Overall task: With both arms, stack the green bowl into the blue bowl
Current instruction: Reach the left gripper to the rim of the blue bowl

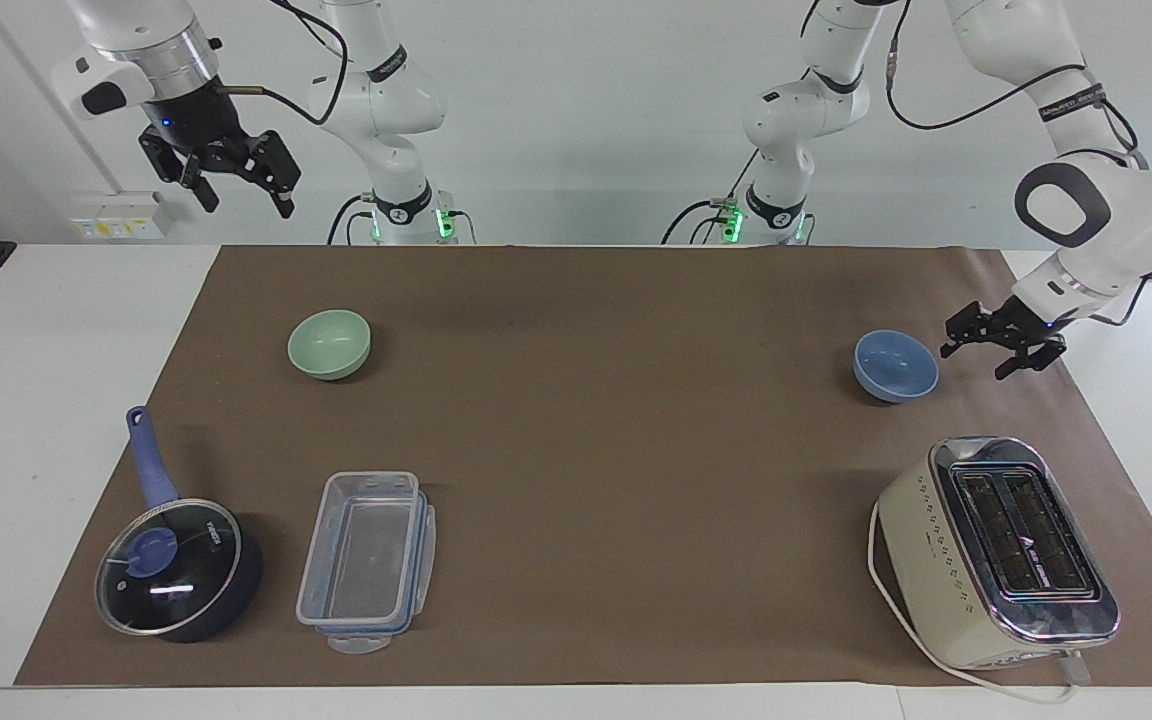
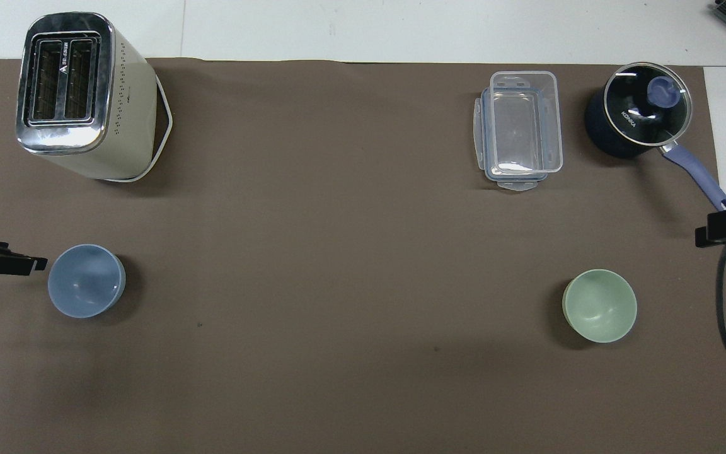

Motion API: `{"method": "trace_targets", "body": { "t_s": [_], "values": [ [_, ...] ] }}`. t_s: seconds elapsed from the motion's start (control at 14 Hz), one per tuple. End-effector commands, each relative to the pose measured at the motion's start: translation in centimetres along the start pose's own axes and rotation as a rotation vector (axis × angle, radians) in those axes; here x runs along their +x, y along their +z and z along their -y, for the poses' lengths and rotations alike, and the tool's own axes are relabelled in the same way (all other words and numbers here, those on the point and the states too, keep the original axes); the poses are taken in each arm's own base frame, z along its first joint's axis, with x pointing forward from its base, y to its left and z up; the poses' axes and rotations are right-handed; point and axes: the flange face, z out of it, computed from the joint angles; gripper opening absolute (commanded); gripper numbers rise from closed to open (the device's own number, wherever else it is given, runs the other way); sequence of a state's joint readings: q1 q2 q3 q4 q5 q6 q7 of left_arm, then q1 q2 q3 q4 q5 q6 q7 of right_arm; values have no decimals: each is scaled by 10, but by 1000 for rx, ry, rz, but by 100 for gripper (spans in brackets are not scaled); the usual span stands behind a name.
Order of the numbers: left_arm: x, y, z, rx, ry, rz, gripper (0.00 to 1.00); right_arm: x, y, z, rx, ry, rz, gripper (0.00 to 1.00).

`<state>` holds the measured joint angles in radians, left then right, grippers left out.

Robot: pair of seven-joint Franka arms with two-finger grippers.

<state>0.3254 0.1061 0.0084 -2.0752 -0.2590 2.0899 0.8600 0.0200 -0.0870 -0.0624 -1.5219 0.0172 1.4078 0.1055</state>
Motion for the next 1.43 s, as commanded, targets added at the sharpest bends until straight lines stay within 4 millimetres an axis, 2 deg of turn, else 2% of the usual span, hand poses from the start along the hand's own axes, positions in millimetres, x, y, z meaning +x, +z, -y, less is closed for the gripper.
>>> {"method": "trace_targets", "body": {
  "t_s": [0.0, 0.21, 0.36, 0.43, 0.5, 0.64, 0.71, 0.79, 1.14, 1.36],
  "values": [
    [-6, 21, 3, -13, 8, -23, 100, -8, 0, -5, 0, -1, 11, 100],
    [-16, 50, -3, -9, -15, -34, 100, -8, 0, -5, 0, -1, 11, 100],
    [-25, 56, -9, -6, -27, -34, 100, -8, 0, -5, 0, -1, 11, 100],
    [-26, 57, -10, -11, -28, -28, 90, -8, 0, -5, 0, -1, 11, 100],
    [-28, 57, -12, -15, -33, -25, 71, -8, 0, -5, 0, -1, 11, 100],
    [-32, 56, -9, -22, -54, -23, 25, -8, 0, -5, 0, -1, 11, 100],
    [-33, 56, -8, -27, -55, -20, 7, -8, 0, -5, 0, -1, 11, 100],
    [-34, 56, -8, -34, -56, -15, 0, -8, 0, -5, 0, -1, 11, 100],
    [-32, 50, -13, -55, -48, -3, 0, -9, -1, -5, 0, -1, 8, 100],
    [-25, 26, -35, -60, -57, -7, 0, -9, -1, -5, 0, -1, 10, 100]
  ]
}}
